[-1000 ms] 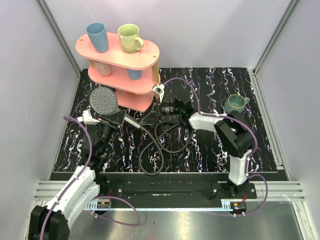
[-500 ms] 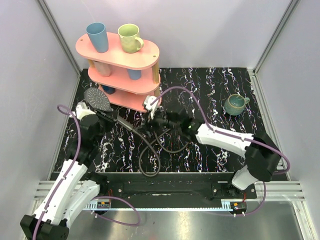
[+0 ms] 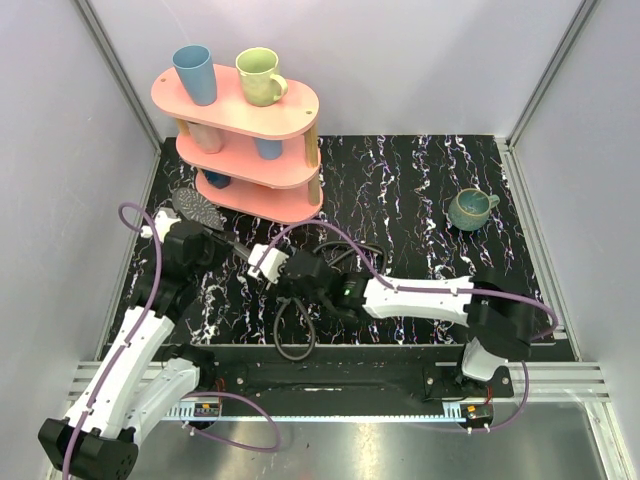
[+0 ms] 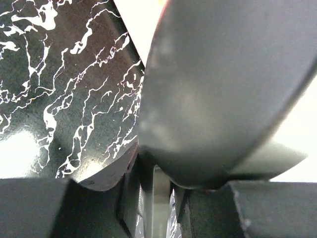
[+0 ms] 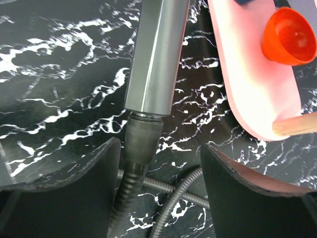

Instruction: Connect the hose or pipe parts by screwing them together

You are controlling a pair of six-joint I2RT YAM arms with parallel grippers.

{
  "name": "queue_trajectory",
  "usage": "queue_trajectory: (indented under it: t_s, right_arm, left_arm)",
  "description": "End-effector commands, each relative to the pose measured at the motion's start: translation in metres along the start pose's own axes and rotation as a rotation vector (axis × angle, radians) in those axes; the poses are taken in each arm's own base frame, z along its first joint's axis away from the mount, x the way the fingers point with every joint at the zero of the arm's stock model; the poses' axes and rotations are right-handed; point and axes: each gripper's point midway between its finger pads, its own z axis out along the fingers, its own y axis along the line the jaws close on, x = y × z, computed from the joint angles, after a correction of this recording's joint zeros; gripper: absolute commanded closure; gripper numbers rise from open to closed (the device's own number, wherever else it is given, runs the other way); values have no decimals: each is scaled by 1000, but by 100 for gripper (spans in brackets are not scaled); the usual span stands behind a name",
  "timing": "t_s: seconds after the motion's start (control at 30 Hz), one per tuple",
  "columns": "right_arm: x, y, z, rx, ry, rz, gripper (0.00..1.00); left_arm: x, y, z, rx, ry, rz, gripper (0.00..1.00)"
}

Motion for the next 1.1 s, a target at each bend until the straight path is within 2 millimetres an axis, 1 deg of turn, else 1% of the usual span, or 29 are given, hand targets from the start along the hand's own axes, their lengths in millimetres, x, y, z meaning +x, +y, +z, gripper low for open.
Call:
queue_trajectory:
  t_s: [0.0,0.03,0.07,0.1,0.17,0.27,0.3,0.33,0.4,0.43,0.47,0.5,0.53,0.57,0.6,0.63,0.67,0.7,0.73,0.77,0.8,0.83,0.87,0.9,0.93,0.97,1.0,1.03,1.07]
  right_arm:
    - [-13,-19,7,166,19,-90,29]
    - [-14,-14,8,174,20,-100,31]
    - [-20,-18,8,215,14,-114,33]
    - [-18,-18,11,234,17,-127,40]
    - [-26,-18,11,282,-8,-133,47]
    - [-30,-14,17,289,-19,-123,51]
    - [-29,-12,19,287,-15,-124,55]
    - [-30,-12,20,287,-18,-119,74]
    - [-32,-10,21,281,-25,-116,87]
    - [-34,-10,21,277,-33,-110,94]
    - [-36,-6,21,249,-38,-102,100]
    - [-40,-4,19,235,-51,-87,100]
    - [-42,-5,18,221,-62,-73,100]
    - [-46,2,19,158,-84,-41,100]
    - [-54,-8,15,144,-106,-7,100]
    - [-54,-10,13,111,-118,24,100]
    - [-61,-3,11,28,-152,84,100]
    - [-70,-13,4,3,-188,128,100]
    - [-63,-33,3,-4,-193,174,100]
    - [-73,-24,-2,-146,-255,244,100]
    - [-80,-30,-10,-204,-302,282,100]
    - [-66,-52,-10,-227,-310,325,100]
    - [-80,-39,-22,-382,-384,360,100]
    - [-77,-40,-22,-431,-392,382,100]
    - [-77,-46,-25,-466,-406,404,100]
    - [-79,-47,-31,-547,-413,447,100]
    - [-74,-45,-30,-595,-402,454,100]
    - [-78,-44,-32,-635,-412,445,100]
    - [-79,-40,-35,-680,-422,450,100]
  left_arm:
    - [-15,-36,-16,115,-26,-68,100]
    - [-15,-36,-16,116,-23,-69,100]
    - [-14,-36,-16,118,-21,-68,100]
    - [-15,-36,-17,122,-22,-72,100]
    - [-11,-35,-18,123,-9,-83,100]
    - [-4,-28,-16,117,13,-125,100]
    - [-1,-24,-14,107,20,-138,100]
    - [-1,-23,-14,110,19,-140,100]
    - [1,-21,-14,111,20,-136,100]
    - [1,-24,-15,126,21,-133,100]
    - [1,-25,-15,138,22,-129,100]
    - [7,-20,-11,141,34,-109,100]
    - [9,-32,-12,210,48,-98,100]
    - [10,-36,-14,255,48,-85,100]
    - [21,-25,-8,260,66,-68,100]
    - [21,-37,-10,340,61,-75,100]
    - [21,-40,-14,396,54,-78,100]
    - [31,-28,-6,406,61,-71,100]
    - [29,-44,-14,514,47,-74,100]
    - [29,-46,-16,560,37,-73,100]
    - [36,-36,-12,586,26,-51,100]
    - [29,-49,-22,685,-16,-49,100]
    - [30,-50,-23,717,-27,-46,100]
    - [29,-51,-27,785,-56,-48,100]
    - [31,-51,-29,821,-62,-45,100]
    - [32,-51,-32,854,-70,-44,100]
    - [37,-45,-30,867,-70,-40,100]
    - [35,-52,-37,923,-87,-32,100]
    - [37,-50,-36,929,-89,-18,100]
